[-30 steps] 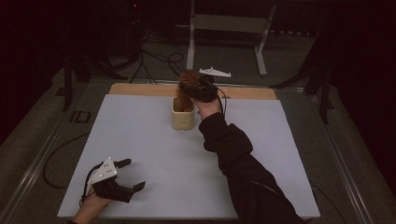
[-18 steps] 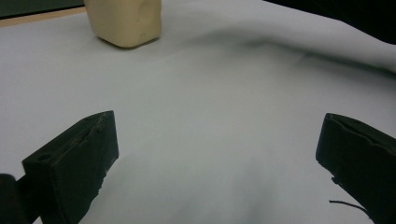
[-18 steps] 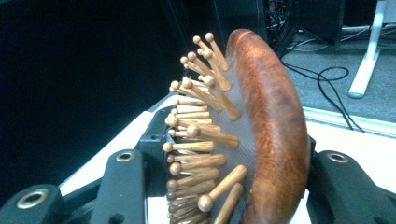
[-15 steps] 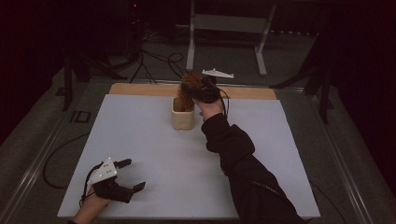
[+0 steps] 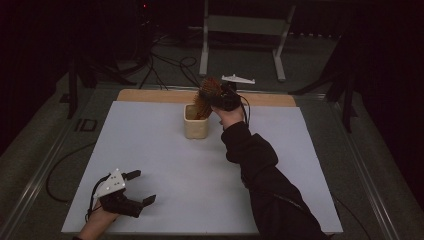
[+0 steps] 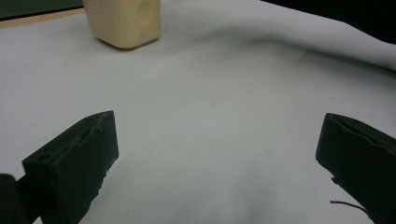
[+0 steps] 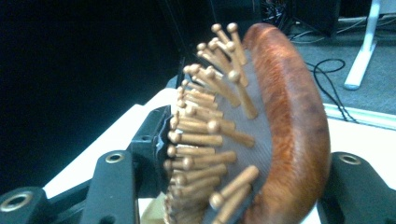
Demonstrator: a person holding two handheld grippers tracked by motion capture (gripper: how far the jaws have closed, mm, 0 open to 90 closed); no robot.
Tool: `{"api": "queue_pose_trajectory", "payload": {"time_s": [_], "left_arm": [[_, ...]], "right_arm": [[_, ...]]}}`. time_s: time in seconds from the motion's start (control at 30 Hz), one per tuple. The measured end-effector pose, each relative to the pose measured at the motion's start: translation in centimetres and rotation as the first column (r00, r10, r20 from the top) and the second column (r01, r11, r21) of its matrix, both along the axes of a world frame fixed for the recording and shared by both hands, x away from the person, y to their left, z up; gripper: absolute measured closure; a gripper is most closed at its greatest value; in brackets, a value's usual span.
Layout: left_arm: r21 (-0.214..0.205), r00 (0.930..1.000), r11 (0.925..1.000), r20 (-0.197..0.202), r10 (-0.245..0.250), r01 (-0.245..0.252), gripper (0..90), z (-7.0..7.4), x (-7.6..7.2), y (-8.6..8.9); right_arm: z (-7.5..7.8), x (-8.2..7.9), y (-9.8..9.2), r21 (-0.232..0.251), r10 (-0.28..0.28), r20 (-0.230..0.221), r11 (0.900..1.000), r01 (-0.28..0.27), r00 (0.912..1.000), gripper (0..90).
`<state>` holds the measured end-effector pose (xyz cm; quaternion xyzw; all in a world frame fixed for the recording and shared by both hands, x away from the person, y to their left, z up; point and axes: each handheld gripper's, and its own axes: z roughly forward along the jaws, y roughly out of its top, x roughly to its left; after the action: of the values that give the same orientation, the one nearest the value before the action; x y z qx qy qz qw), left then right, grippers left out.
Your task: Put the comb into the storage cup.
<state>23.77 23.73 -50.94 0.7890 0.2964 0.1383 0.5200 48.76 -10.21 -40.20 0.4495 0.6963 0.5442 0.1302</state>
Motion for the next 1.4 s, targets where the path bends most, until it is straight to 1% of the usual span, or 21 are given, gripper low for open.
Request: {"api": "queue_pose_trajectory", "payload": {"time_s": [0.17,0.23,0.27,0.33,0.37,0.4,0.43,0.5,0.6,0.67,0.73,0.8,0.9,1.03,1.1,1.17,1.23,1.3,1.4], "left_arm": [[-0.001,1.0000,1.0000,-0.001,-0.001,0.001,0.1,0.0,0.0,0.0],[-0.003,1.0000,1.0000,0.000,0.000,0.000,0.1,0.0,0.0,0.0],[-0.006,1.0000,1.0000,0.000,0.001,-0.001,0.1,0.0,0.0,0.0],[-0.002,1.0000,1.0000,0.001,0.000,0.000,0.1,0.0,0.0,0.0],[-0.004,1.0000,1.0000,0.001,0.000,0.000,0.1,0.0,0.0,0.0],[-0.004,1.0000,1.0000,0.000,0.001,-0.001,0.1,0.0,0.0,0.1],[-0.005,1.0000,1.0000,-0.002,0.001,-0.001,0.1,0.0,0.0,0.1],[-0.005,1.0000,1.0000,-0.003,0.000,0.000,0.1,0.0,0.0,0.0],[-0.005,1.0000,1.0000,0.000,-0.001,0.001,0.1,0.0,0.0,0.0],[-0.004,1.0000,1.0000,0.000,-0.002,0.002,0.1,0.0,0.0,-0.1],[-0.004,1.0000,1.0000,0.000,-0.004,0.004,0.1,0.0,0.0,-0.1],[-0.006,1.0000,1.0000,0.000,-0.002,0.002,0.1,0.0,0.1,-0.1],[-0.004,1.0000,1.0000,0.001,-0.005,0.005,0.1,0.0,0.0,-0.1],[-0.012,1.0000,0.9999,0.000,-0.003,0.003,0.1,0.1,0.0,-0.2],[-0.014,1.0000,0.9999,0.001,-0.007,0.007,0.1,0.1,0.1,-0.2],[-0.018,1.0000,0.9998,0.001,-0.003,0.003,0.1,0.1,0.2,-0.3],[-0.020,1.0000,0.9998,-0.001,-0.006,0.006,0.1,0.1,0.4,-0.3],[-0.019,1.0000,0.9998,-0.003,-0.008,0.008,0.1,0.0,0.5,-0.4],[-0.014,1.0000,0.9999,-0.004,-0.008,0.008,0.1,0.0,0.5,-0.4]], "right_arm": [[0.0,0.0,0.0,-0.036,0.003,0.013,0.9994,-0.002,0.9999,41.1],[0.0,0.1,0.0,-0.046,0.010,0.011,0.9989,-0.010,0.9999,38.9],[0.1,0.2,-0.1,-0.047,0.015,0.010,0.9988,-0.015,0.9998,36.6],[0.1,0.1,-0.3,-0.070,0.024,0.036,0.9973,-0.022,0.9990,31.3],[0.2,0.0,-0.4,-0.074,0.035,0.046,0.9968,-0.031,0.9983,25.9],[0.2,0.0,-0.5,-0.075,0.053,0.051,0.9960,-0.049,0.9973,22.1],[0.2,-0.1,-0.6,-0.085,0.059,0.060,0.9949,-0.054,0.9965,18.2],[0.2,-0.3,-0.8,-0.092,0.070,0.070,0.9938,-0.064,0.9951,13.7],[0.1,-0.4,-1.0,-0.096,0.080,0.068,0.9927,-0.073,0.9945,13.2],[-0.1,-0.5,-1.1,-0.131,0.087,0.067,0.9883,-0.078,0.9939,11.9],[-0.3,-0.7,-1.3,-0.144,0.111,0.060,0.9844,-0.102,0.9920,10.1],[-0.5,-0.9,-1.6,-0.164,0.128,0.073,0.9797,-0.115,0.9891,9.8],[-0.6,-1.1,-2.2,-0.160,0.126,0.078,0.9808,-0.112,0.9890,9.8],[-1.0,-1.6,-3.2,-0.153,0.134,0.084,0.9810,-0.120,0.9875,9.6],[-1.1,-1.9,-3.5,-0.160,0.139,0.080,0.9791,-0.125,0.9870,9.6],[-1.2,-2.2,-3.8,-0.182,0.140,0.093,0.9757,-0.121,0.9858,9.6],[-1.3,-2.3,-4.3,-0.188,0.144,0.096,0.9744,-0.124,0.9849,9.6],[-1.5,-2.4,-4.8,-0.195,0.147,0.095,0.9726,-0.126,0.9846,9.6],[-2.0,-2.4,-5.5,-0.199,0.141,0.082,0.9724,-0.122,0.9867,9.6]]}}
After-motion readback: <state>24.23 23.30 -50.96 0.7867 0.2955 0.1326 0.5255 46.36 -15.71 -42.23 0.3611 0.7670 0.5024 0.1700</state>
